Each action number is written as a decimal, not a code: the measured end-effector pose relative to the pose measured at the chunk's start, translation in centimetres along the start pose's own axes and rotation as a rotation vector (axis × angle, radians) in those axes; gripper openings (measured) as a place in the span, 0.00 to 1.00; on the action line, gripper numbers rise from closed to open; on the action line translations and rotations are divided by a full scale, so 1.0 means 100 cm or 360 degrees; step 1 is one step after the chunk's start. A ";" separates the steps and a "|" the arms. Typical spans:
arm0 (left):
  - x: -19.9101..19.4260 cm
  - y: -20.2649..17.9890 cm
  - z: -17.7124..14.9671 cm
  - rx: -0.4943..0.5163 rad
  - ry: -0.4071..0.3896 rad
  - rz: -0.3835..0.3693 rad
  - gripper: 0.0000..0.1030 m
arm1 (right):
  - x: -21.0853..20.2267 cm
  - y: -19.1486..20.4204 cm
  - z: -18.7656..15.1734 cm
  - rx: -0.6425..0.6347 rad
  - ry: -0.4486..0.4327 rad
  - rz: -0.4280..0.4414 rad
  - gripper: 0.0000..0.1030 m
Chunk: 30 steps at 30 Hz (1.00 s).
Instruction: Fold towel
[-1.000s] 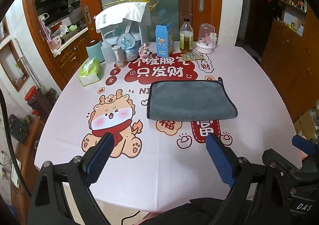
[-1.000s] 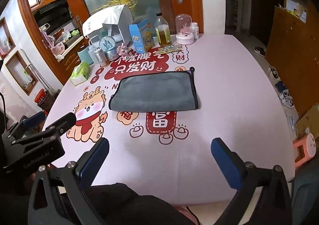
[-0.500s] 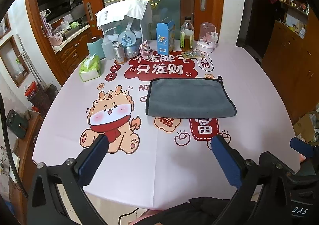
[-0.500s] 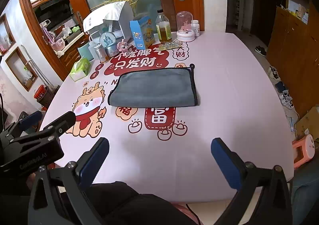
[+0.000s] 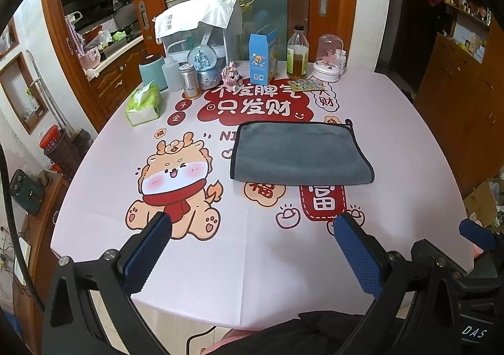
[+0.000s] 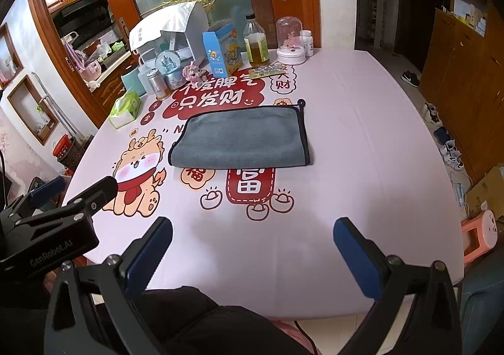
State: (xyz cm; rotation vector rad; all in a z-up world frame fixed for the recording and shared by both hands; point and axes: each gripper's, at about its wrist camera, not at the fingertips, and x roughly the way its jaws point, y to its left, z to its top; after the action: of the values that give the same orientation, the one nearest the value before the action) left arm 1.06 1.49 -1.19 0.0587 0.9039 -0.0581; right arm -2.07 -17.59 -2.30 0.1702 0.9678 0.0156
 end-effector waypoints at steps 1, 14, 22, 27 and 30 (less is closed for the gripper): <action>0.000 -0.001 0.000 0.0005 -0.0001 -0.0002 0.99 | 0.000 0.000 0.000 0.0000 0.0000 0.0000 0.99; 0.002 -0.006 0.002 0.0030 0.0004 -0.0015 0.99 | 0.001 -0.010 -0.003 0.0016 0.0005 -0.0004 0.99; 0.003 -0.008 0.002 0.0038 0.0007 -0.0020 0.99 | 0.000 -0.008 -0.002 0.0016 0.0006 -0.0005 0.99; 0.003 -0.009 0.002 0.0038 0.0009 -0.0020 0.99 | 0.000 -0.008 -0.001 0.0017 0.0006 -0.0006 0.99; 0.003 -0.010 0.001 0.0036 0.0012 -0.0022 0.99 | 0.000 -0.008 -0.001 0.0016 0.0007 -0.0005 0.99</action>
State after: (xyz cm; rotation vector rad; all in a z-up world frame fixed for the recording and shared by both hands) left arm 1.24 0.48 -1.43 0.0741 0.9114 -0.0810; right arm -2.20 -18.37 -2.52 0.1780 0.9727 0.0083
